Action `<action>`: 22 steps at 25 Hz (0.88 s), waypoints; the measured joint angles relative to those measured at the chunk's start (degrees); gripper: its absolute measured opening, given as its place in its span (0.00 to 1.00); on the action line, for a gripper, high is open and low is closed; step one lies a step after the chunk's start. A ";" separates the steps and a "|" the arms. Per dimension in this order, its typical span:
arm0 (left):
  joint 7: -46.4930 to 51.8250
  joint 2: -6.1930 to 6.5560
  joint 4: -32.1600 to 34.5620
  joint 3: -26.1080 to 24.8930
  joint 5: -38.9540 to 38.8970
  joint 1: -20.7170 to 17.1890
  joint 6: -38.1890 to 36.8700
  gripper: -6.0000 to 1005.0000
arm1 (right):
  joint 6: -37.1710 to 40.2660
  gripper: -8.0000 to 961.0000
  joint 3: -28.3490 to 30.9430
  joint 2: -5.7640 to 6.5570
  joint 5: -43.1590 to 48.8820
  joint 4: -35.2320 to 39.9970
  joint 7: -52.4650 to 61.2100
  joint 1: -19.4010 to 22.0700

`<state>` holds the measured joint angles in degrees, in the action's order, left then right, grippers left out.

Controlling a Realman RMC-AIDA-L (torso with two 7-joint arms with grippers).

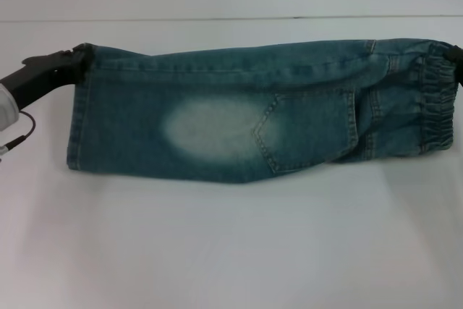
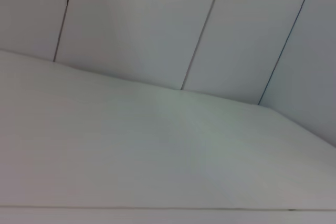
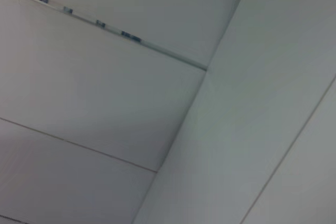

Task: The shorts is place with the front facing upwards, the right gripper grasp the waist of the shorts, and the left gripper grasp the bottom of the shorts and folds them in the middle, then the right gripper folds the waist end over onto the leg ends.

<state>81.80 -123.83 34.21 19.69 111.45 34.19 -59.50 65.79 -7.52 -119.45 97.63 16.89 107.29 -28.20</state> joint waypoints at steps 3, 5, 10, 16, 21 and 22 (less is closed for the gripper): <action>-2.19 -0.07 -1.03 0.12 -0.01 0.48 0.59 0.06 | -2.07 0.11 -0.35 -0.01 -0.11 -0.14 -1.27 -0.47; -2.86 -0.10 -1.65 0.59 -0.01 0.67 0.91 0.06 | -2.63 0.13 -0.24 -0.01 -0.17 -0.27 -2.63 -0.37; -2.77 -0.24 -1.84 0.88 -0.26 0.71 2.02 0.13 | -4.34 0.16 -0.47 0.07 0.02 -0.04 -4.63 0.20; -2.63 -0.26 -1.48 1.48 -0.16 0.17 0.58 0.32 | -3.70 0.33 -2.39 0.97 1.56 0.70 -4.85 1.96; -3.04 -0.31 -0.42 3.88 -0.17 -1.23 -5.03 0.47 | -1.07 0.58 -5.79 2.57 2.84 1.79 -4.58 5.11; -3.44 -0.39 -0.37 4.15 -0.18 -1.33 -6.12 0.50 | -0.16 0.63 -6.44 2.59 2.87 2.42 -4.66 5.94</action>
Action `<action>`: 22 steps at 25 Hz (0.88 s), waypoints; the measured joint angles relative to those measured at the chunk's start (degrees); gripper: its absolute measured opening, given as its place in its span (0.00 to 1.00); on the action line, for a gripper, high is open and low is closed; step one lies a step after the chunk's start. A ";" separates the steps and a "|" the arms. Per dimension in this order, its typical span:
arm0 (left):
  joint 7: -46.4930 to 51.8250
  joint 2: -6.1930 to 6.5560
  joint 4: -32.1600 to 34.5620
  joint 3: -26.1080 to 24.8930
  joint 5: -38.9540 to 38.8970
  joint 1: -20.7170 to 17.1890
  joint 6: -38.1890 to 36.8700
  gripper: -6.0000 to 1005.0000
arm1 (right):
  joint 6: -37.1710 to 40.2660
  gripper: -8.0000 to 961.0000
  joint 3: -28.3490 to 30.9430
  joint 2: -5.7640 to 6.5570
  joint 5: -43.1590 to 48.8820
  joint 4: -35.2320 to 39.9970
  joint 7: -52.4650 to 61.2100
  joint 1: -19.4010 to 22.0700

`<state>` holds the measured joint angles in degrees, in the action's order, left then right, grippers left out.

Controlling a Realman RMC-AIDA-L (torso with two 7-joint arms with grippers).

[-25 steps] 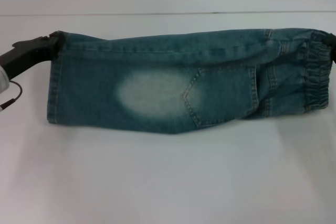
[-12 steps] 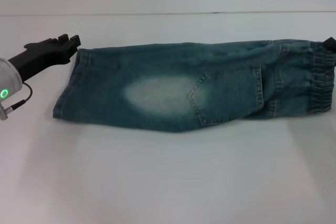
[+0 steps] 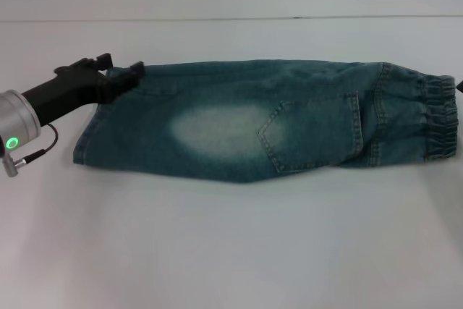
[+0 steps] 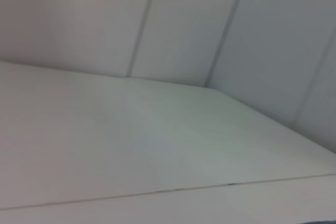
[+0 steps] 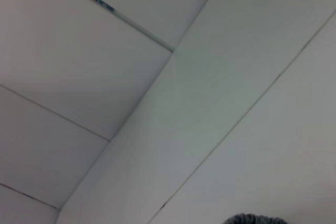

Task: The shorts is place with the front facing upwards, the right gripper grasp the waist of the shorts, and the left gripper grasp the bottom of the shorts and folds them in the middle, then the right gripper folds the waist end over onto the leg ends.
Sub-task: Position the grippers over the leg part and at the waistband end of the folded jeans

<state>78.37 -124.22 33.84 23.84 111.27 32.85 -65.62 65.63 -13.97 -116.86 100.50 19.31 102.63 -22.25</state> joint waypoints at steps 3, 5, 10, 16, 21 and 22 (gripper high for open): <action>-2.04 -0.18 -0.49 0.58 -0.08 -0.20 -1.96 0.62 | 2.00 0.81 -2.42 -0.27 0.34 2.72 -0.41 2.44; -3.71 -0.24 -1.21 1.93 -0.11 -0.22 -2.30 0.70 | 2.55 0.87 -3.81 -0.45 0.89 4.10 -0.64 3.78; -7.61 -0.38 -2.26 7.74 -0.11 -0.25 -2.28 0.80 | 3.02 0.87 -4.55 -0.50 4.03 4.96 -1.61 4.57; -10.27 -0.23 -1.98 11.73 -0.09 0.14 -4.08 0.81 | 3.15 0.87 -5.66 -0.85 5.21 4.97 -2.34 3.08; -10.77 -0.33 -1.87 13.68 -0.09 0.39 -4.21 0.62 | 2.64 0.86 -7.01 -1.07 5.31 4.94 -2.56 2.20; -10.78 -0.34 -1.96 13.74 -0.09 0.48 -4.21 0.59 | 2.43 0.86 -7.19 -1.07 5.32 4.93 -2.58 2.11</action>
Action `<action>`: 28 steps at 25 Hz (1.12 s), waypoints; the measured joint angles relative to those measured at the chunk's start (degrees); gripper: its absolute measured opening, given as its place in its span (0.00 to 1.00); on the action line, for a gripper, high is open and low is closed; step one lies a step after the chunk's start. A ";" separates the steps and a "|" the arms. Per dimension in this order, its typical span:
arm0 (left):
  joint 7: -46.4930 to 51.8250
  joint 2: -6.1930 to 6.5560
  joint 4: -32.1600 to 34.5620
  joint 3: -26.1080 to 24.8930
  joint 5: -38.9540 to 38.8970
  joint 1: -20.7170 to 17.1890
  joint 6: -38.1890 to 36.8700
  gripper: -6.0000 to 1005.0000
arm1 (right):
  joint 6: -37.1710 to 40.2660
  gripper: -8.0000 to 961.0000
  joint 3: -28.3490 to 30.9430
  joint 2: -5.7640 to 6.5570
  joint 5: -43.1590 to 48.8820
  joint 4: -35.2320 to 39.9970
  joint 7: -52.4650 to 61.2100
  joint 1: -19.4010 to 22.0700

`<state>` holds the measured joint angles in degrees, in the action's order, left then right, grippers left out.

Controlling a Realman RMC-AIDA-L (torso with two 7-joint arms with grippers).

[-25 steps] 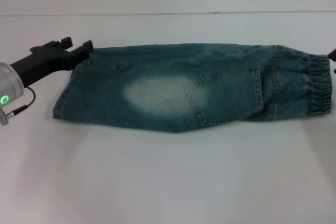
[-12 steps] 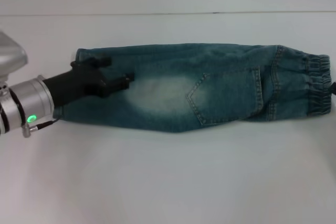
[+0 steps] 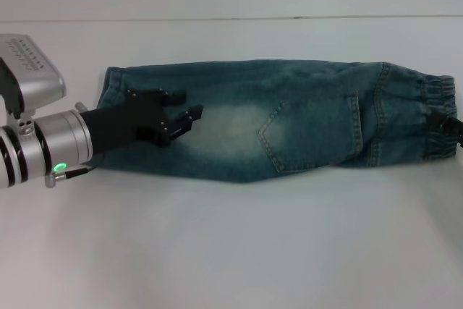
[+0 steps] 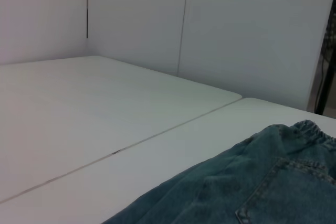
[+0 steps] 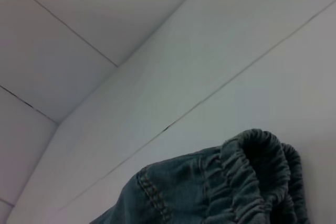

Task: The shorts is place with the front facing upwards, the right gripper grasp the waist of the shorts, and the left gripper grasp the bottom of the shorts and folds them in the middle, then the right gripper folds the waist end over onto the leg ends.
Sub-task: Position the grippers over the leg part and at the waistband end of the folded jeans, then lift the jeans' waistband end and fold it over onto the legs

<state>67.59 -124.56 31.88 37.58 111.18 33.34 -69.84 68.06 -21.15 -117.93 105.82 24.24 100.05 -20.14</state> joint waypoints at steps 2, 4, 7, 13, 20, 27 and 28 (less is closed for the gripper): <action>0.00 0.00 -0.09 0.04 -0.01 0.15 -0.01 0.36 | -0.34 0.86 -0.22 -0.01 0.00 -0.01 -0.07 -0.22; 0.00 0.00 -0.11 0.32 -0.01 0.25 -0.01 0.31 | -0.72 0.86 -0.28 -0.02 0.00 0.00 -0.11 -0.51; 0.00 0.01 -0.14 0.86 -0.01 0.42 -0.04 0.25 | -1.86 0.86 -1.00 -0.02 0.00 -0.01 -0.13 -1.11; -0.03 0.02 -0.16 1.63 -0.01 0.62 -0.09 0.12 | -3.06 0.82 -3.21 -0.02 0.00 0.01 -0.12 -2.02; -0.25 0.02 -0.31 2.07 -1.50 0.73 0.05 0.00 | 0.17 0.65 -3.23 -0.02 -0.31 0.18 -1.37 -1.94; -3.24 0.02 -3.31 3.00 -5.16 1.16 1.18 0.01 | 5.69 0.38 -2.71 -0.55 -0.57 3.24 -1.76 -0.55; -4.64 0.02 -4.30 3.00 -6.43 1.24 1.43 0.01 | 6.53 0.33 -2.68 -0.67 -0.62 3.95 -1.70 -0.28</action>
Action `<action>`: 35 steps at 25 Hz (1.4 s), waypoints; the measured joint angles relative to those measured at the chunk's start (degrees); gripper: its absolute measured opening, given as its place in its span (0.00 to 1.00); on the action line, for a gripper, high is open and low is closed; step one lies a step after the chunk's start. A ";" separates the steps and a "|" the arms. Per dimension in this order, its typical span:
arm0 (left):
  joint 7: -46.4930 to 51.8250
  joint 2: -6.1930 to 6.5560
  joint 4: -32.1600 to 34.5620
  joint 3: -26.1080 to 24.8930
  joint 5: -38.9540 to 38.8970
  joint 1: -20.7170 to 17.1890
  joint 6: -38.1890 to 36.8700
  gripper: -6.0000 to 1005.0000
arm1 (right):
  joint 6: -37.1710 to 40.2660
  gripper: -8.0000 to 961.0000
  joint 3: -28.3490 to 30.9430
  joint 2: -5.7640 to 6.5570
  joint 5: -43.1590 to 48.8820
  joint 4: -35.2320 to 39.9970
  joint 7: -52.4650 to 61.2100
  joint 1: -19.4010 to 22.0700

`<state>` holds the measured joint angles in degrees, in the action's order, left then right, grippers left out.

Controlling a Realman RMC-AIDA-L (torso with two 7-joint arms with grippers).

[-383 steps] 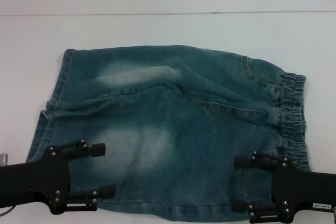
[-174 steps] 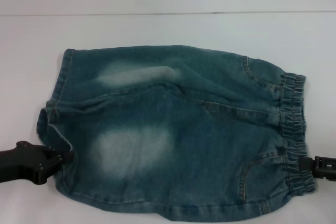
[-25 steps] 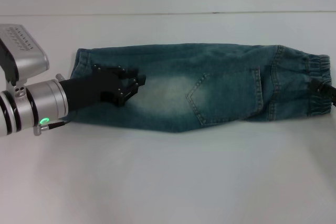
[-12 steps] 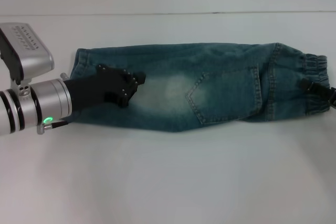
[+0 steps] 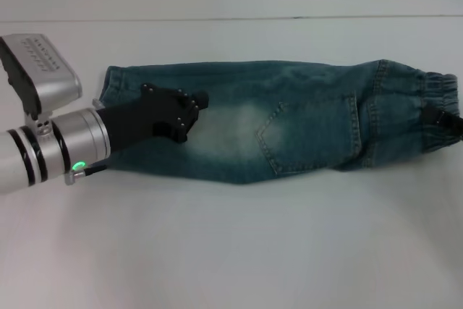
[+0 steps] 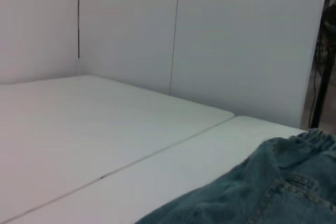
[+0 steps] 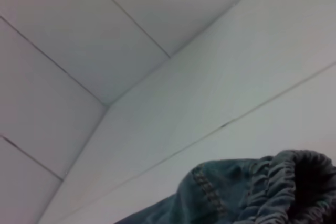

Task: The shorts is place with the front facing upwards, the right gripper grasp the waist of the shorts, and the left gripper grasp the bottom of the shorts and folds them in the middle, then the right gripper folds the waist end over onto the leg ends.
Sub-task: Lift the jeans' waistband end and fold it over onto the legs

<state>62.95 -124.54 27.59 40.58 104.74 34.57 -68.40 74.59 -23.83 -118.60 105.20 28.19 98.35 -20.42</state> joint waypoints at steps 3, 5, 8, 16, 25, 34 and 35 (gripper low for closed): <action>-5.51 -0.06 -3.54 0.03 -4.73 0.08 0.47 0.01 | 3.81 0.22 0.12 -0.13 -0.05 1.89 0.93 0.76; -10.61 -0.09 -6.68 0.03 -9.52 0.08 0.47 0.01 | 7.17 0.15 0.15 -0.07 -0.06 3.01 2.04 1.23; -18.97 -0.09 -12.30 -0.30 -16.83 0.39 0.87 0.01 | 12.61 0.14 0.17 0.08 -0.05 4.81 4.22 1.78; -34.67 -0.09 -25.69 -2.13 -23.95 4.56 2.98 0.01 | 28.70 0.13 1.13 0.12 -0.25 8.74 12.18 1.12; -40.48 -0.08 -31.48 -4.08 -23.46 6.19 3.94 0.01 | 33.19 0.13 0.93 -0.13 -3.31 11.90 17.65 -5.87; -40.18 -0.09 -34.98 -3.06 -22.32 5.44 0.07 0.01 | 24.22 0.13 -6.37 0.68 -2.55 11.63 18.82 -17.58; -40.17 -0.09 -35.42 -3.04 -22.09 5.53 -0.13 0.01 | 23.15 0.13 -7.54 0.77 -2.55 11.51 18.96 -18.46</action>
<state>22.78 -124.63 -7.84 37.54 82.65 40.10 -68.53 97.74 -31.37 -117.83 102.65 39.70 117.31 -38.88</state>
